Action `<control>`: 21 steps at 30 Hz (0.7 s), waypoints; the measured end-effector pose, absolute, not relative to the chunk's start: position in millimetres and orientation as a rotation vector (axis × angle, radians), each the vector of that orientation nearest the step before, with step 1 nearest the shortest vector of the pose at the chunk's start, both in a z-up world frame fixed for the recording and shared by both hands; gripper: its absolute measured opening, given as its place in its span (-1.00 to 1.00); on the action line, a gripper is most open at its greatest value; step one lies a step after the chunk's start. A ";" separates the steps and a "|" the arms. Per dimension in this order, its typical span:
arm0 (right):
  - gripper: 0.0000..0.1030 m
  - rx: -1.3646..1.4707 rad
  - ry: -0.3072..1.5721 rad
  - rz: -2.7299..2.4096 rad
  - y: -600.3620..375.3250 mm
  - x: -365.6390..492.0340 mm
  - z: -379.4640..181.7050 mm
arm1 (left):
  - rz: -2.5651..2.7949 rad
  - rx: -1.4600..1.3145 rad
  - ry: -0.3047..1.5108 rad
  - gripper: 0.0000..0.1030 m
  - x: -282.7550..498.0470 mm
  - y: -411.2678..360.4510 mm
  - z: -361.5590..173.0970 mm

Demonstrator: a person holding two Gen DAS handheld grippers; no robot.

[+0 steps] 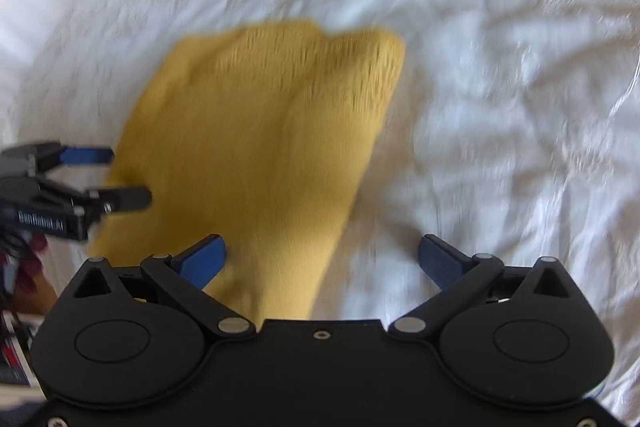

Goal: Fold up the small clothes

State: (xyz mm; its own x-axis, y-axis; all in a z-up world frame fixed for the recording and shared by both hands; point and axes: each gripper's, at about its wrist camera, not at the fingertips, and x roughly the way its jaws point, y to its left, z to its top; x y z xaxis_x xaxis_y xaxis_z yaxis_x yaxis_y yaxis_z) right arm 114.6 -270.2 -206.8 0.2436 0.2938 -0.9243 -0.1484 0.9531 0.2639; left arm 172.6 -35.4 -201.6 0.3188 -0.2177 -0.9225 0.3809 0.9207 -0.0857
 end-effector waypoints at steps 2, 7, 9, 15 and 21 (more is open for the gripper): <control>0.99 0.050 1.313 0.333 -269.3 102.5 -214.0 | -0.354 0.148 1.204 1.00 167.7 -24.8 -210.8; 0.99 0.060 1.301 0.343 -280.4 93.5 -207.4 | -0.234 0.055 1.200 1.00 163.3 -1.1 -204.7; 0.99 0.076 1.277 0.343 -285.6 92.0 -199.4 | -0.197 0.029 1.187 1.00 160.6 0.4 -196.4; 0.99 0.144 1.153 0.339 -296.6 78.4 -162.6 | -0.171 -0.112 1.093 1.00 142.5 -1.9 -160.5; 0.99 0.145 1.040 0.269 -294.9 60.9 -128.7 | -0.216 -0.155 1.059 1.00 131.5 -14.3 -134.3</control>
State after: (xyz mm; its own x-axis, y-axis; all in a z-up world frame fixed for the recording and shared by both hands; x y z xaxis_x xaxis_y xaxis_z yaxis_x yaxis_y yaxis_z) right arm 60.9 -294.9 -128.7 0.4776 0.2872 -0.8303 -0.1509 0.9578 0.2446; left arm 131.5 -14.3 -134.3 0.4719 -0.2496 -0.8456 0.1008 0.9681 -0.2295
